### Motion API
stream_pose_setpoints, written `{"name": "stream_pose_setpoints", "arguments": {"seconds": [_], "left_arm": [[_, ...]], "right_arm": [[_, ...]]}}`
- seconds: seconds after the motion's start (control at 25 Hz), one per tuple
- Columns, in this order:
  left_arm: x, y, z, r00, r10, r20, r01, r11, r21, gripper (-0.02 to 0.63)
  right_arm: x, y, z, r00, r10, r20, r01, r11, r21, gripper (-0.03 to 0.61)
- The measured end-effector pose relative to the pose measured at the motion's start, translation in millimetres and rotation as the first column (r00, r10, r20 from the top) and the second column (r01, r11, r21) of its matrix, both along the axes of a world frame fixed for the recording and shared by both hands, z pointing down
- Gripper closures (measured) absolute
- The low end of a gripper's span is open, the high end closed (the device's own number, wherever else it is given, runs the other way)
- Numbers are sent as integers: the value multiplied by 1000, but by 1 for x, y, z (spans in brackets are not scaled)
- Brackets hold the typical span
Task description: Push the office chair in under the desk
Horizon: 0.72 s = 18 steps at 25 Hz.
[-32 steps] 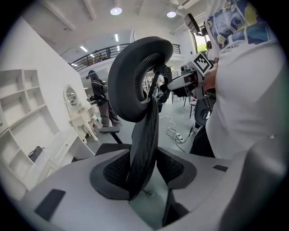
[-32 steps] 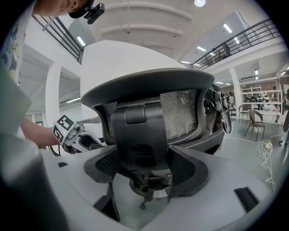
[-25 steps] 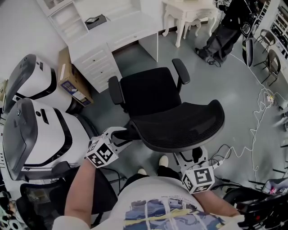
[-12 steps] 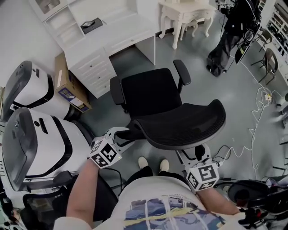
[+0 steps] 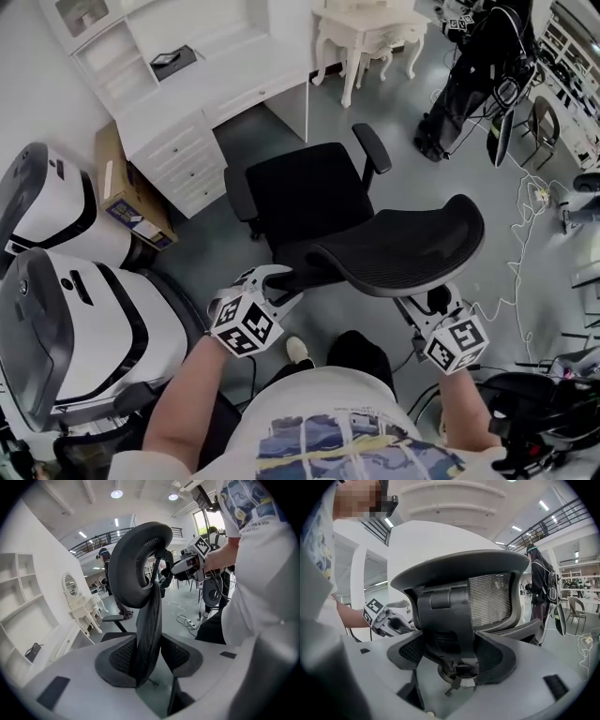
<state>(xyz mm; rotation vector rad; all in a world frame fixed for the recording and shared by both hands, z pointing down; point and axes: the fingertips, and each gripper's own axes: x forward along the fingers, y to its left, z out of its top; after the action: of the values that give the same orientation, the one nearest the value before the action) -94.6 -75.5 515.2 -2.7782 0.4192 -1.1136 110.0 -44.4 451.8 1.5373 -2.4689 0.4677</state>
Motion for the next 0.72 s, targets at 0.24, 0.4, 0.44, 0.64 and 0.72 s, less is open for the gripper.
{"name": "stream_pose_setpoints", "arguments": {"seconds": [0.24, 0.4, 0.44, 0.64, 0.72], "left_arm": [[16, -16, -3, 1000, -3, 0, 3, 1000, -14, 440], [23, -27, -3, 1000, -1, 3, 1, 1000, -26, 446], [25, -30, -3, 1000, -2, 4, 3, 1000, -30, 446], [33, -44, -1, 1000, -17, 11, 18, 999, -43, 451], [38, -50, -1, 1000, -22, 11, 23, 999, -49, 453]], "right_arm": [[15, -19, -4, 999, -33, -5, 33, 999, -24, 245], [23, -34, -5, 999, -48, -2, 48, 999, -13, 245], [24, -38, -4, 999, -52, -4, 52, 999, -14, 245], [33, -59, -3, 997, -82, -11, 82, 997, -14, 245], [38, -67, -3, 996, -94, -13, 93, 996, -14, 245]]}}
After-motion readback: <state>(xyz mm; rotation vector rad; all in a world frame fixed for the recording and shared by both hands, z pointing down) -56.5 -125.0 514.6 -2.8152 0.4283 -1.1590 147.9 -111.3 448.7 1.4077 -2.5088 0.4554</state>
